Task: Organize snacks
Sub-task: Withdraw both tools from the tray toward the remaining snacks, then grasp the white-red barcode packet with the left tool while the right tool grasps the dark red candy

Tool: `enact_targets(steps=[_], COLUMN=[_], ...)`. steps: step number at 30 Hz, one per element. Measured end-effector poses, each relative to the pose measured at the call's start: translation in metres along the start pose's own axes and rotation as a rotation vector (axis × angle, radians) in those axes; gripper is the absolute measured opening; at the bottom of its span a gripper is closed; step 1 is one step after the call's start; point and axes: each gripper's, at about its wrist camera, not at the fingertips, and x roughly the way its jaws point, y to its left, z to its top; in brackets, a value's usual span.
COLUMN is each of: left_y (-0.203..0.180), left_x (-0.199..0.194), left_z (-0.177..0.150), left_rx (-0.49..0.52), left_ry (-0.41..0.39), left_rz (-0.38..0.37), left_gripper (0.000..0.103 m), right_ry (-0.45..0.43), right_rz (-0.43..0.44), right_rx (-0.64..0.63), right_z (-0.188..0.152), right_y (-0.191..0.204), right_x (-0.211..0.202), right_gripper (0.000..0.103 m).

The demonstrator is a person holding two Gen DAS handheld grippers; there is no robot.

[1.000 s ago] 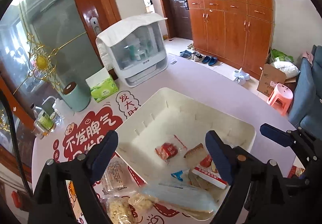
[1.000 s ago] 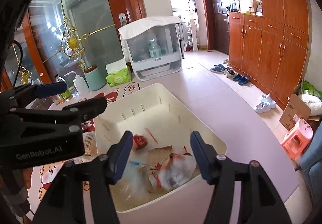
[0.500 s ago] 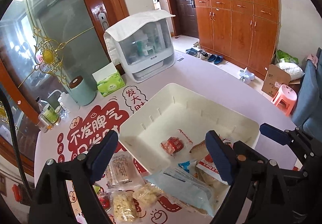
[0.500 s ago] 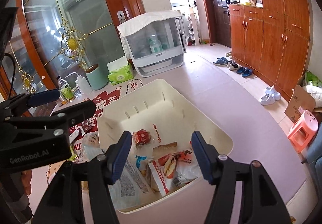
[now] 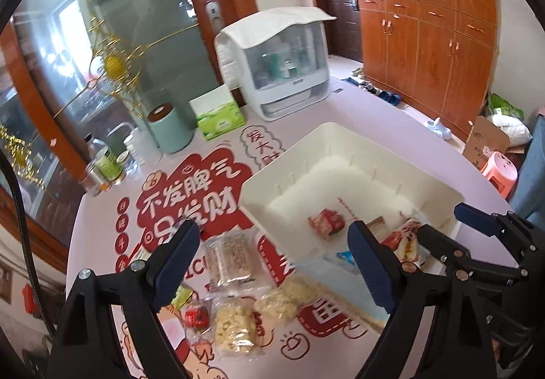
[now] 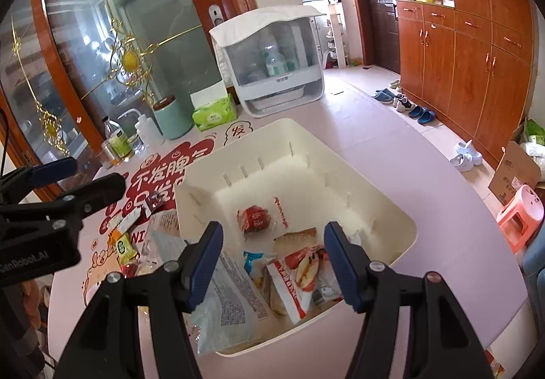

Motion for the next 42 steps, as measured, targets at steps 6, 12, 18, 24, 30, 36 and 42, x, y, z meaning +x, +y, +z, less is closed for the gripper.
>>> enact_targets(steps=[6,12,18,24,30,36,42], left_y=[0.036,0.098,0.172,0.241,0.276,0.294,0.328], left_x=[-0.005,-0.023,-0.03,0.003,0.077,0.175,0.24], left_z=[-0.016,-0.022,-0.023,-0.032,-0.05,-0.074,-0.097], left_rx=[-0.054,-0.116,-0.198,-0.256,-0.282,-0.264,-0.481], left_ry=[0.017,0.0,-0.011,0.04,0.151,0.335,0.452], left_rz=[0.062,0.177,0.294,0.335,0.237,0.201,0.138], left_gripper=[0.088,0.088,0.088,0.088,0.088,0.088,0.085], right_ry=[0.009,0.01,0.028,0.057,0.141,0.257,0.385], right_rz=[0.022,0.048,0.073,0.124,0.187,0.203,0.2], right_rx=[-0.028,-0.062,-0.096,-0.17,-0.289,-0.413,-0.413], right_z=[0.002,0.012,0.029,0.053,0.085,0.098,0.09], right_y=[0.018,0.042,0.077,0.128,0.19,0.251,0.286], right_x=[0.004,0.012,0.032,0.053,0.1,0.173,0.252], right_gripper=[0.062,0.062,0.062,0.062,0.062,0.062,0.062])
